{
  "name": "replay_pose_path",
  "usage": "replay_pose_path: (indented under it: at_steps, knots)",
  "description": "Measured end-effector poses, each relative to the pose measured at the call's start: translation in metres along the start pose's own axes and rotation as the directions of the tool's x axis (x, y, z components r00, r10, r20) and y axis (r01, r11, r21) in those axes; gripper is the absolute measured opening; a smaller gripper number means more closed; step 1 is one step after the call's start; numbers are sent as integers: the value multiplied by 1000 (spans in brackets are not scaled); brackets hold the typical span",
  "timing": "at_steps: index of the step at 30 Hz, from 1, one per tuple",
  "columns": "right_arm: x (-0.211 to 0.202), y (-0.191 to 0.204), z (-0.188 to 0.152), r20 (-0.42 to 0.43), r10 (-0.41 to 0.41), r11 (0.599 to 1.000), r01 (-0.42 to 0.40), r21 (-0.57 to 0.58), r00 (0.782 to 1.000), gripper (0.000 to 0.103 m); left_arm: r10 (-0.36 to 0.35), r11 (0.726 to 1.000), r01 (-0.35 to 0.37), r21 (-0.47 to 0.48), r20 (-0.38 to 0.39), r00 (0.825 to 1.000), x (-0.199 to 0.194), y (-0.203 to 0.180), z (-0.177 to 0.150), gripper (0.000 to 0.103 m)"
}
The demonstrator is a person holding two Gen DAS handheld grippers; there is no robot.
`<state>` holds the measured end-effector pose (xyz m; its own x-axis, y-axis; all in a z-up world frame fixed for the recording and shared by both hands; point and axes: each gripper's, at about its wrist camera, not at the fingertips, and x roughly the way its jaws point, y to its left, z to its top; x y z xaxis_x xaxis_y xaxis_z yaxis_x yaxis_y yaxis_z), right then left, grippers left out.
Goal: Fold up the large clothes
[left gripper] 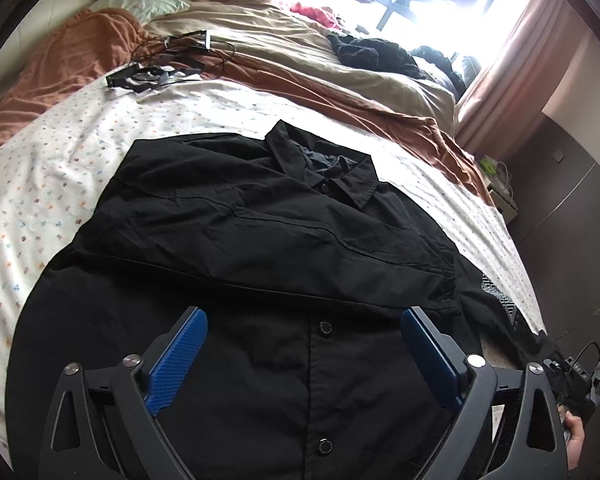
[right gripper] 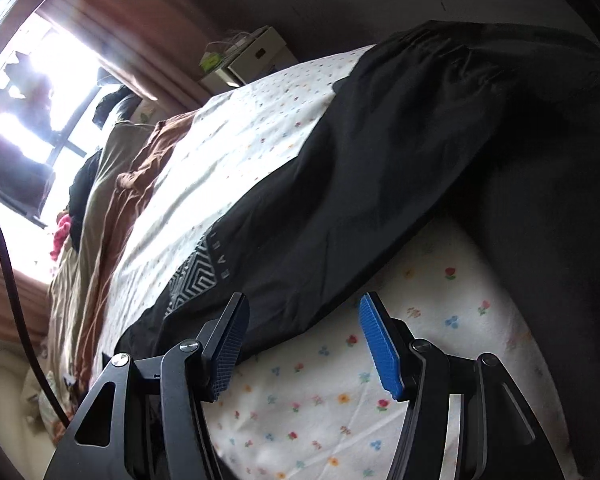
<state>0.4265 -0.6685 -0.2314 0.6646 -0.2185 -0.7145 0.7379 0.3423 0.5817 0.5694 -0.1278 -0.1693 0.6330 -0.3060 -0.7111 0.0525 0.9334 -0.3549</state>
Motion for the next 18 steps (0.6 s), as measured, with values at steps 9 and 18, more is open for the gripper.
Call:
replay_pose_path:
  at_steps: [9, 18]
  knots:
    - [13, -24, 12, 28, 0, 1000, 0, 30, 1000, 52, 28, 999, -29, -39, -9, 1000, 1, 26, 0, 103]
    - [-28, 22, 5, 124, 177, 982, -166, -95, 976, 4, 41, 996, -39, -83, 26, 999, -11, 46, 8, 103]
